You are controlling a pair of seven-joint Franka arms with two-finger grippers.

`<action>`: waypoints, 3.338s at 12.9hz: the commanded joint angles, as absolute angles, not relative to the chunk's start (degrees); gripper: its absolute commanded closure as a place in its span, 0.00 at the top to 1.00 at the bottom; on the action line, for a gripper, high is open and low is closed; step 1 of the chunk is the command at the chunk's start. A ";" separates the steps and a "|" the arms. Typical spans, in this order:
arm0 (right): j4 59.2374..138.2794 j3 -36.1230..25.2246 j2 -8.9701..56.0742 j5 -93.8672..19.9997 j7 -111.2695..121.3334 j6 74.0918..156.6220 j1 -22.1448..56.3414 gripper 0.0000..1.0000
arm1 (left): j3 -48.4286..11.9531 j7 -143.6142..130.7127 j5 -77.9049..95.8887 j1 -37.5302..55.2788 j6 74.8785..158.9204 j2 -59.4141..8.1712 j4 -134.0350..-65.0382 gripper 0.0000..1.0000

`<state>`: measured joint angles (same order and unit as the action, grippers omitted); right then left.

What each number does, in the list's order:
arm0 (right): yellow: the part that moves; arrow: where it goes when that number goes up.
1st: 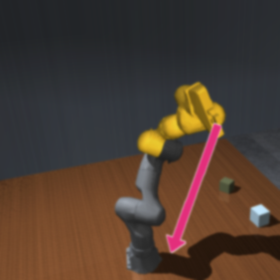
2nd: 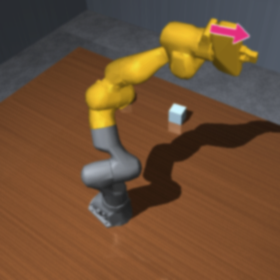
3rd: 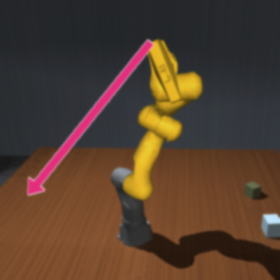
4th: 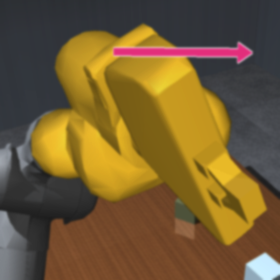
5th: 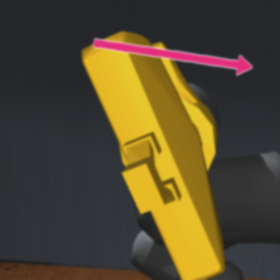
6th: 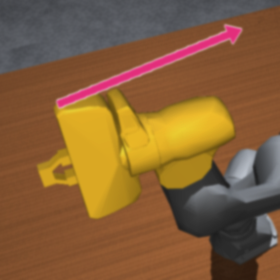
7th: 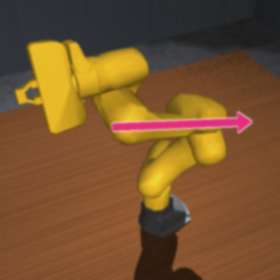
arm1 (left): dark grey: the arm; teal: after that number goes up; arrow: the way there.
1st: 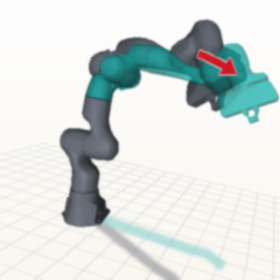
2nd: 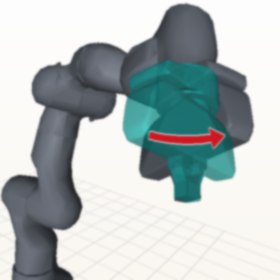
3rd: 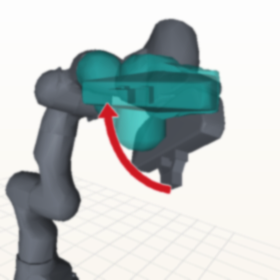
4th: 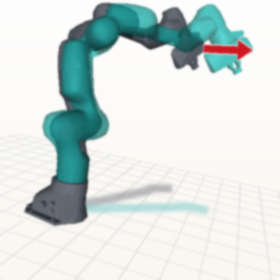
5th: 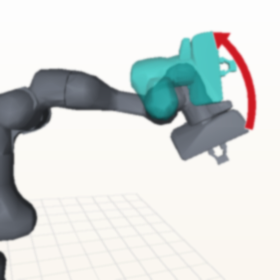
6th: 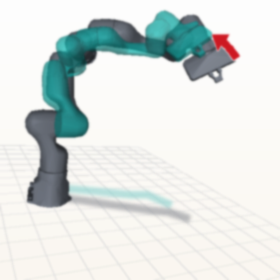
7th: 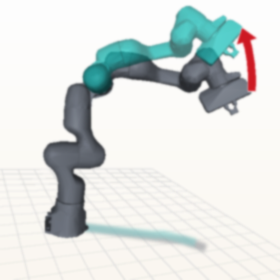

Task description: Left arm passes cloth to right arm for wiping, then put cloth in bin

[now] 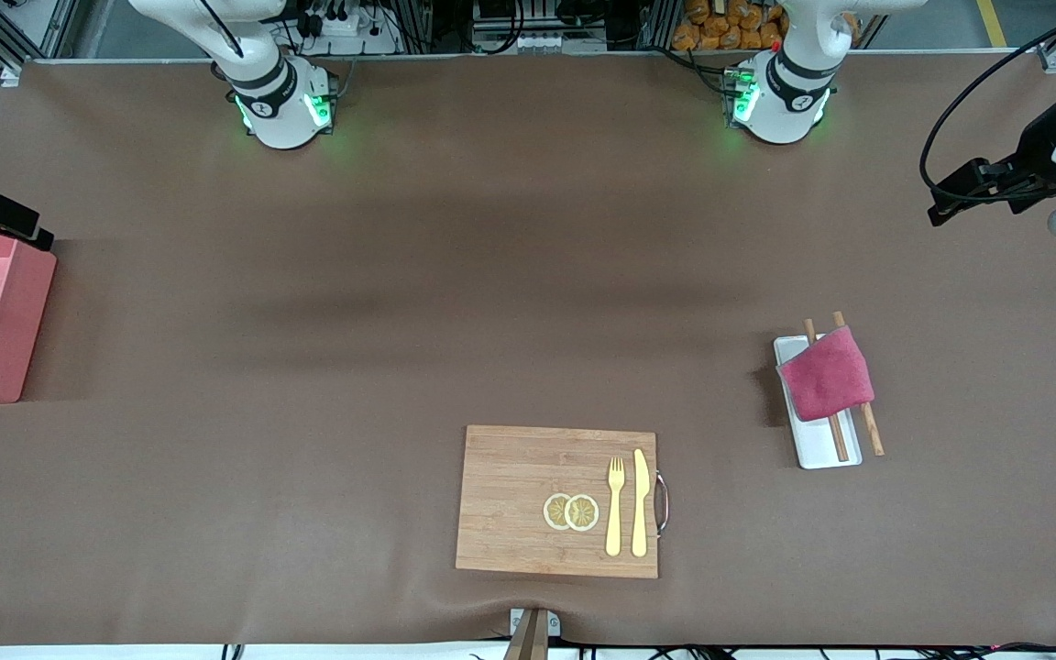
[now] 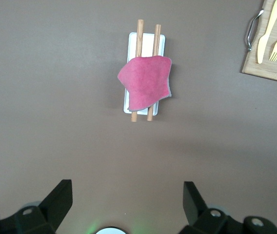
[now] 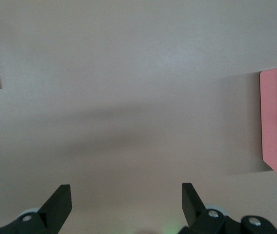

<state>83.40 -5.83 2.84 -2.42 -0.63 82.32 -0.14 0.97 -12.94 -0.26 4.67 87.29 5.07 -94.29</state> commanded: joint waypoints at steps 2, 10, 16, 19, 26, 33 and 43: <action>83.58 -6.06 2.29 -2.64 -0.79 82.35 0.44 1.00 | 1.23 -13.54 -1.41 4.92 85.87 4.39 -92.55 1.00; 83.50 -5.98 2.29 -2.81 -0.79 82.97 0.18 1.00 | 2.38 -13.44 -1.49 5.09 83.06 4.40 -93.25 1.00; 83.50 -6.15 2.29 -2.81 -0.44 82.44 -0.17 1.00 | 2.46 -12.57 -1.76 3.78 95.76 -0.17 -99.99 1.00; 83.85 -5.89 2.55 -2.72 -0.26 82.18 0.70 1.00 | 2.55 -12.31 -1.84 3.43 105.63 -3.06 -105.90 1.00; 83.58 -5.80 12.38 -10.16 -1.14 81.64 12.83 1.00 | 2.29 -12.48 -1.67 3.52 113.55 -13.17 -106.00 0.79; 83.58 -5.89 15.47 -18.98 -1.14 84.20 13.54 1.00 | 2.20 -12.39 -0.79 2.72 119.52 -16.87 -108.46 0.64; 83.85 -5.89 17.66 -25.40 -2.19 86.13 15.21 1.00 | 2.11 -12.57 2.20 2.81 123.57 -20.83 -107.84 0.54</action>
